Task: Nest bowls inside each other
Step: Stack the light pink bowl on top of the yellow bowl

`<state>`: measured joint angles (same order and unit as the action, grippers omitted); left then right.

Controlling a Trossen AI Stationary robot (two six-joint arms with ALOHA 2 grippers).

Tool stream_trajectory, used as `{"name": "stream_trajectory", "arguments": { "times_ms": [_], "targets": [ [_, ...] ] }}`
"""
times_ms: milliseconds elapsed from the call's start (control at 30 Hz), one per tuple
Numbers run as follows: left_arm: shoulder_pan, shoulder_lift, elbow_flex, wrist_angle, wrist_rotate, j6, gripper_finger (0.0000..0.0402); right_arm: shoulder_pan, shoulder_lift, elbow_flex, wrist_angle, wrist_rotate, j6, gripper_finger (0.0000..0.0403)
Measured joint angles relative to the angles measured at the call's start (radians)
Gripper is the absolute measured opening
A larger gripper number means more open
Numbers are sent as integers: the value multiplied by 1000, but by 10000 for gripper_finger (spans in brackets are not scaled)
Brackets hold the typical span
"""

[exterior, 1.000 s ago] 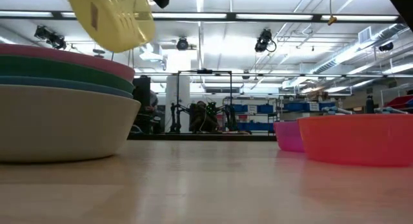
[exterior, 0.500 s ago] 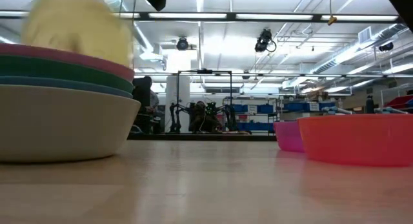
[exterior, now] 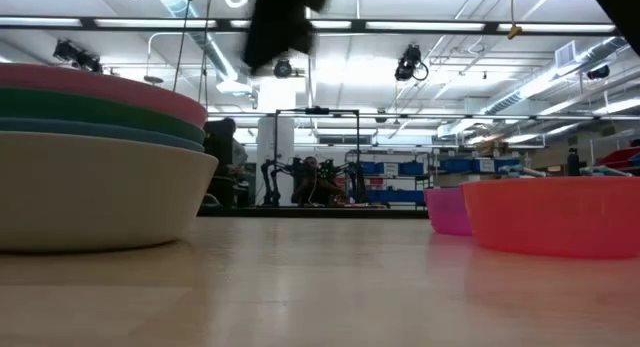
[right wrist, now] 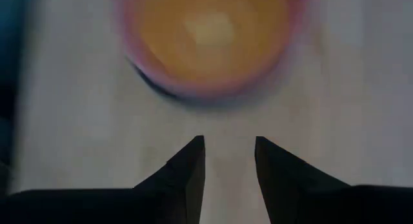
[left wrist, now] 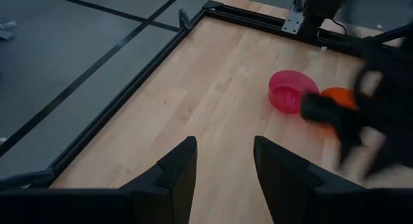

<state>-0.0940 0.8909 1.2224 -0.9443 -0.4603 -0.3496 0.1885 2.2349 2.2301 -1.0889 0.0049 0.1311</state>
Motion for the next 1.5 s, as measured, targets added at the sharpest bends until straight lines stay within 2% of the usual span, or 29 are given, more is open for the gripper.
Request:
{"name": "stream_trajectory", "arguments": {
  "times_ms": [267,400,533,700,800,900,1100,1333,1500],
  "targets": [
    [0,0,0,-41,0,-23,163,-18,-3,0,-489,143,130,124],
    [0,0,0,-67,0,-43,163,-21,-39,-31,-478,184,164,124],
    [-1,0,0,-76,0,-52,163,-40,-96,-82,-483,277,308,124],
    [-1,0,0,-73,0,-52,163,-72,-157,-201,-485,290,438,123],
    [-1,0,0,-77,0,-53,163,-86,-192,-317,-469,283,471,123],
    [-1,0,0,-80,0,-53,163,-96,-238,-448,-379,238,485,123],
    [-1,0,0,-80,0,-53,163,-100,-321,-676,-117,53,504,123],
    [-1,0,0,-75,-1,-53,163,-92,-374,-818,8,-4,547,123],
    [-1,0,0,-61,-9,-51,163,-89,-378,-858,85,-40,548,123]
  ]
}}
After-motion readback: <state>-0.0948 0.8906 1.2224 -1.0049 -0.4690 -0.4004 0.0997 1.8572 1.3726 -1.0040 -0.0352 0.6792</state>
